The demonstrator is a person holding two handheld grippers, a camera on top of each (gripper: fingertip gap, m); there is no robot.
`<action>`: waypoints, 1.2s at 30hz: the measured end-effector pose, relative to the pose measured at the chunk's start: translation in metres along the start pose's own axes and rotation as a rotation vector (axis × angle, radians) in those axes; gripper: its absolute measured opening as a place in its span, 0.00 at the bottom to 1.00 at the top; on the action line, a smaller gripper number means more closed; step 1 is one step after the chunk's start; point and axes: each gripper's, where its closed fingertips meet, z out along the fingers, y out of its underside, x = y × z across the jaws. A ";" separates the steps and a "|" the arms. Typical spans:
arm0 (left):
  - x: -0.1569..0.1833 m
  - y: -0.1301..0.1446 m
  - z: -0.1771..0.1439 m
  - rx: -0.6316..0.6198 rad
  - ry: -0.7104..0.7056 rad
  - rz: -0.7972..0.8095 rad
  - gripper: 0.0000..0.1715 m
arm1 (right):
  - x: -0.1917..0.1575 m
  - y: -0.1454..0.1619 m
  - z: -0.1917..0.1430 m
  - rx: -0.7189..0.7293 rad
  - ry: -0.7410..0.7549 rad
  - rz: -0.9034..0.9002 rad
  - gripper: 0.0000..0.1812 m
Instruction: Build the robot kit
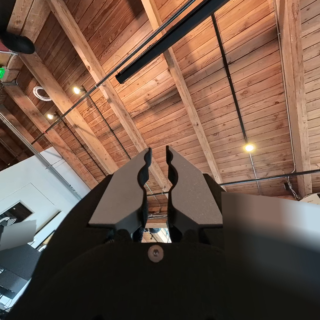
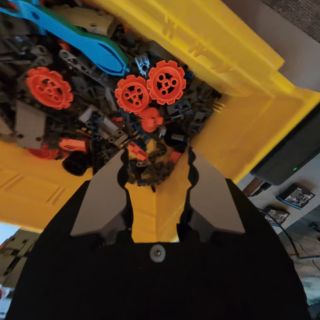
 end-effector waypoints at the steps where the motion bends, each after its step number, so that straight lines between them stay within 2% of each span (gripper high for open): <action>1: 0.000 0.000 0.000 -0.001 0.000 -0.001 0.08 | -0.001 -0.001 0.008 -0.019 0.006 -0.002 0.40; 3: 0.000 0.001 0.000 -0.002 0.000 0.001 0.08 | -0.005 -0.008 0.024 -0.037 0.018 -0.011 0.53; 5: 0.001 0.002 0.000 -0.004 0.000 0.005 0.08 | -0.007 -0.011 0.037 -0.073 0.033 -0.009 0.59; 7: 0.001 0.003 0.001 -0.007 0.001 0.003 0.08 | -0.005 -0.011 0.038 -0.097 0.037 0.038 0.59; 12: 0.000 0.002 0.000 -0.005 0.000 0.002 0.08 | -0.001 0.008 0.040 -0.179 0.043 0.065 0.41; 16: 0.002 0.002 0.000 -0.006 0.003 0.003 0.08 | 0.001 0.030 0.040 -0.257 0.060 0.037 0.11; 19: 0.001 0.002 0.000 -0.004 0.002 0.001 0.08 | -0.004 0.038 0.038 -0.259 0.040 0.017 0.06; 24: 0.001 0.002 0.000 -0.006 0.002 0.004 0.08 | -0.024 0.046 0.025 -0.226 -0.062 0.047 0.05; 27: 0.001 0.002 0.000 -0.005 0.002 0.001 0.08 | -0.053 0.041 0.013 -0.170 -0.191 0.055 0.05; 32: 0.001 0.002 0.000 -0.004 0.002 0.003 0.08 | -0.107 0.025 -0.009 -0.058 -0.339 -0.062 0.06; 33: 0.001 0.002 0.000 -0.005 0.003 0.003 0.08 | -0.111 0.020 -0.013 -0.025 -0.342 -0.082 0.08; 34: 0.001 0.002 0.000 -0.005 0.003 0.002 0.08 | -0.110 0.013 -0.017 0.012 -0.330 -0.089 0.16; 36: 0.001 0.002 0.000 -0.003 0.003 0.003 0.08 | -0.088 0.003 -0.023 0.065 -0.255 -0.061 0.20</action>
